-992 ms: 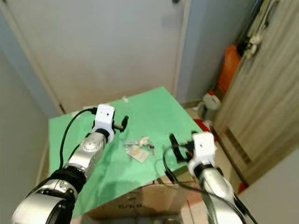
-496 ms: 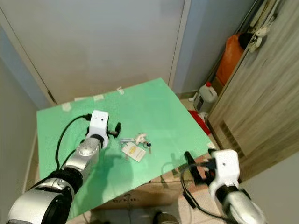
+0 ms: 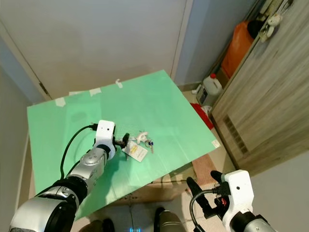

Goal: Hang keys on a hook

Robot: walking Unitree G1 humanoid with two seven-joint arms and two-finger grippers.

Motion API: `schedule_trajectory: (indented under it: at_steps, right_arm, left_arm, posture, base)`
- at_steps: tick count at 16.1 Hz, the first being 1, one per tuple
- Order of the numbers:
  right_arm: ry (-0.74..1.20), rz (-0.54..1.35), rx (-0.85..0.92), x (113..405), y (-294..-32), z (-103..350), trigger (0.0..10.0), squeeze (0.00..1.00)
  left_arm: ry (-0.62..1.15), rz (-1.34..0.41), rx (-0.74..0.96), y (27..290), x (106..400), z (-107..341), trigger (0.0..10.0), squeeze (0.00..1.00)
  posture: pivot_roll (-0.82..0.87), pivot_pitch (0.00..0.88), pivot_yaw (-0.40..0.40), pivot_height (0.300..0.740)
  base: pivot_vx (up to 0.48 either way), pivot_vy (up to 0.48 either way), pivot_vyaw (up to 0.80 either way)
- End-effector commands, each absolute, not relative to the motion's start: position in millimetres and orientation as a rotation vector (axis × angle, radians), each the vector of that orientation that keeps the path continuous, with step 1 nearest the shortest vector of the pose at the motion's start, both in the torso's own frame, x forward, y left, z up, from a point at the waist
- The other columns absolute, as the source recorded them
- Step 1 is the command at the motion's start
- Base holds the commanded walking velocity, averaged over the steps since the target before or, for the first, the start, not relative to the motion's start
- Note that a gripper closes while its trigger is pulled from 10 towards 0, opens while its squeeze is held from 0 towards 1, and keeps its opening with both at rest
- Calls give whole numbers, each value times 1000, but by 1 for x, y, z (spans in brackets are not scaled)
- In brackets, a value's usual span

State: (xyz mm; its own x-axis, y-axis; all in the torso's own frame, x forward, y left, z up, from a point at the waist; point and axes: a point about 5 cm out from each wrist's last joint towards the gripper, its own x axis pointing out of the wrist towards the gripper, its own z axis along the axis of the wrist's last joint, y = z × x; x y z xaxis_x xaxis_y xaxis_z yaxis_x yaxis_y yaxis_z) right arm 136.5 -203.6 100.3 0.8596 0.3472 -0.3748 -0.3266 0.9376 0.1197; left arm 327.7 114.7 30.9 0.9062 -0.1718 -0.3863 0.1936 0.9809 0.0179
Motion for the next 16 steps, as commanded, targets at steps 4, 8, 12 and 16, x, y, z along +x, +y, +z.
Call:
schedule_trajectory:
  at_steps: [4, 8, 12, 16]
  right_arm:
    - [451, 317, 52, 120, -210, 102, 10000, 0]
    - [469, 313, 55, 116, -208, 105, 10000, 0]
    - [480, 311, 50, 115, -209, 104, 10000, 0]
    - [493, 313, 47, 114, -210, 104, 10000, 0]
  left_arm:
    - [421, -238, 101, 113, 323, 25, 10000, 0]
    - [475, -312, 107, 114, 317, 17, 10000, 0]
    - [594, -264, -18, 124, 310, 6, 10000, 0]
    - [633, -232, -117, 132, 305, 0, 0, 0]
  posture:
    - [-439, 233, -19, 740]
    - [-460, 244, -24, 740]
    - [-461, 247, -25, 740]
    - [-459, 252, -32, 740]
  base:
    - [0, 0, 0]
    - [0, 0, 0]
    - [0, 0, 0]
    - [0, 0, 0]
